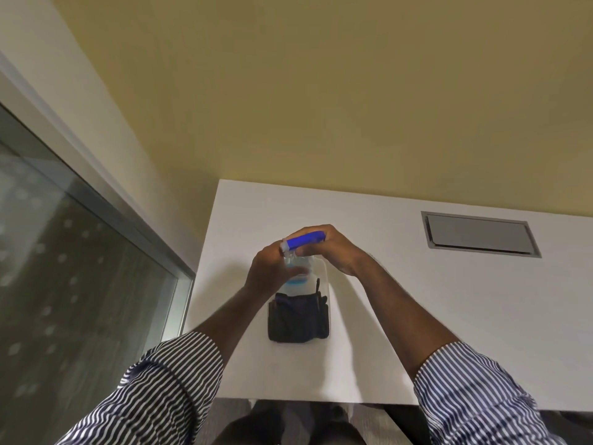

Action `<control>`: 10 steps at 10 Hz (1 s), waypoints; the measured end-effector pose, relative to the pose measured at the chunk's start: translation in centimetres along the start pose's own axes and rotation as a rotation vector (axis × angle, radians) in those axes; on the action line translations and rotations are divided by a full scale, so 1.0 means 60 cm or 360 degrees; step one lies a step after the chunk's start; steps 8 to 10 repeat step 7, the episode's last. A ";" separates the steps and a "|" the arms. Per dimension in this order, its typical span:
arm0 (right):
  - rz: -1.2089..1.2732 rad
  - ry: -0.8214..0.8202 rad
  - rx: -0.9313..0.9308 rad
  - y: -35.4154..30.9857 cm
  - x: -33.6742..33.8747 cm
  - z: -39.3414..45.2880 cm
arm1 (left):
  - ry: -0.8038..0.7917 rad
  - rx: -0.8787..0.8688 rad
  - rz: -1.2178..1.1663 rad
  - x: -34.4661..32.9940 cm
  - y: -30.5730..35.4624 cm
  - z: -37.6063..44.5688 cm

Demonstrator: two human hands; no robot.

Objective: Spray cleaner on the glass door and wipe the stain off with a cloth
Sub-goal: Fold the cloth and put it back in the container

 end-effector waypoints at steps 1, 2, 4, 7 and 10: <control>-0.0009 0.0043 -0.0015 0.001 0.000 -0.001 | 0.0030 -0.0034 0.0023 -0.004 0.003 0.000; -0.0021 0.0049 -0.0016 0.005 -0.001 -0.002 | 0.0044 -0.0009 0.0030 -0.008 -0.001 0.003; -0.0057 0.0066 -0.0104 0.012 0.009 -0.002 | 0.0106 -0.0099 0.0134 -0.009 0.002 0.007; 0.0115 0.0002 -0.0180 0.024 0.040 -0.019 | -0.0179 0.0045 -0.0139 0.032 -0.018 0.012; 0.0115 0.0002 -0.0180 0.024 0.040 -0.019 | -0.0179 0.0045 -0.0139 0.032 -0.018 0.012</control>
Point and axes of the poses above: each hand's wrist, its own z-axis towards the middle knuckle, its own x-axis out of the back of the hand, y = z × x, the point moved 4 cm from there along z, towards the middle knuckle, and after that the axes turned 9 degrees about y, right-handed, at the moved point
